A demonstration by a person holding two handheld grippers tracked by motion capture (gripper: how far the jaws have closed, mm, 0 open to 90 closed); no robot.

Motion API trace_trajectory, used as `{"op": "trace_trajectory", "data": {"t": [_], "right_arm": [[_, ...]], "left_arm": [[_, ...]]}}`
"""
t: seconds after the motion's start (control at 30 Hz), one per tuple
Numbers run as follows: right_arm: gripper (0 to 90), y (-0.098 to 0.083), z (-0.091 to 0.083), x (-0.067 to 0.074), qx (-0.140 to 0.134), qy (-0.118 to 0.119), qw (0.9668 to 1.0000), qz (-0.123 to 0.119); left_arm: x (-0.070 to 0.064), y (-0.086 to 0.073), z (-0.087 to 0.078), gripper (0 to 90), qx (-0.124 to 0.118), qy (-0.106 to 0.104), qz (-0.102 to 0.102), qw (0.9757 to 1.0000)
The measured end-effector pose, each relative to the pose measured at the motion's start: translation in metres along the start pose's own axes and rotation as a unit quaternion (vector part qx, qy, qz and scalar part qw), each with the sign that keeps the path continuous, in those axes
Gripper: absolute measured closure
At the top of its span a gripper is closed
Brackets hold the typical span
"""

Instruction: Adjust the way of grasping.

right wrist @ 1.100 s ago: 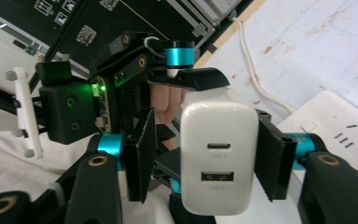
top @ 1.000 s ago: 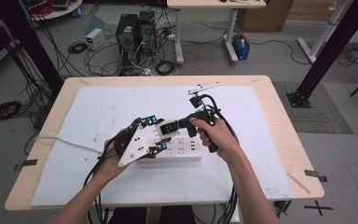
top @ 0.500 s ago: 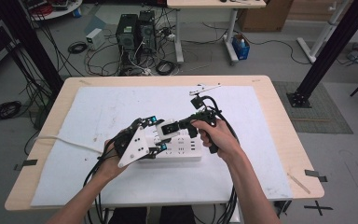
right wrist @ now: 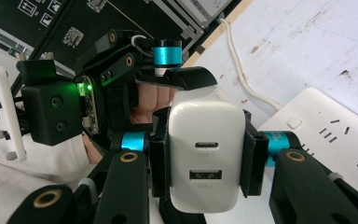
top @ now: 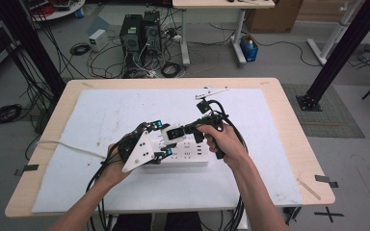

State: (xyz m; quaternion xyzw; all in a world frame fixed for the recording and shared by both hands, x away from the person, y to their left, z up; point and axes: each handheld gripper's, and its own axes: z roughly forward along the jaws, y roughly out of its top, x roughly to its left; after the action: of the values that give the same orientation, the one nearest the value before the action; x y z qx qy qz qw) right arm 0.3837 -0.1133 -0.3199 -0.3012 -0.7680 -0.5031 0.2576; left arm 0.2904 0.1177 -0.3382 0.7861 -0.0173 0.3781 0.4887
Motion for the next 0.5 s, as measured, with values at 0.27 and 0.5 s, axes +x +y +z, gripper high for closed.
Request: {"op": "trace_trajectory", "data": {"t": [0.27,0.5], "right_arm": [[62.3,-0.0008,0.0003,-0.0009,-0.003,0.001,1.0000,0.006],[62.4,-0.0011,0.0012,-0.0008,-0.002,0.003,0.9999,0.010]], "left_arm": [[0.0004,-0.0005,-0.0001,42.3,0.000,-0.001,-0.001,1.0000],[0.0008,-0.0007,0.0006,38.1,-0.001,0.003,-0.004,1.0000]]}}
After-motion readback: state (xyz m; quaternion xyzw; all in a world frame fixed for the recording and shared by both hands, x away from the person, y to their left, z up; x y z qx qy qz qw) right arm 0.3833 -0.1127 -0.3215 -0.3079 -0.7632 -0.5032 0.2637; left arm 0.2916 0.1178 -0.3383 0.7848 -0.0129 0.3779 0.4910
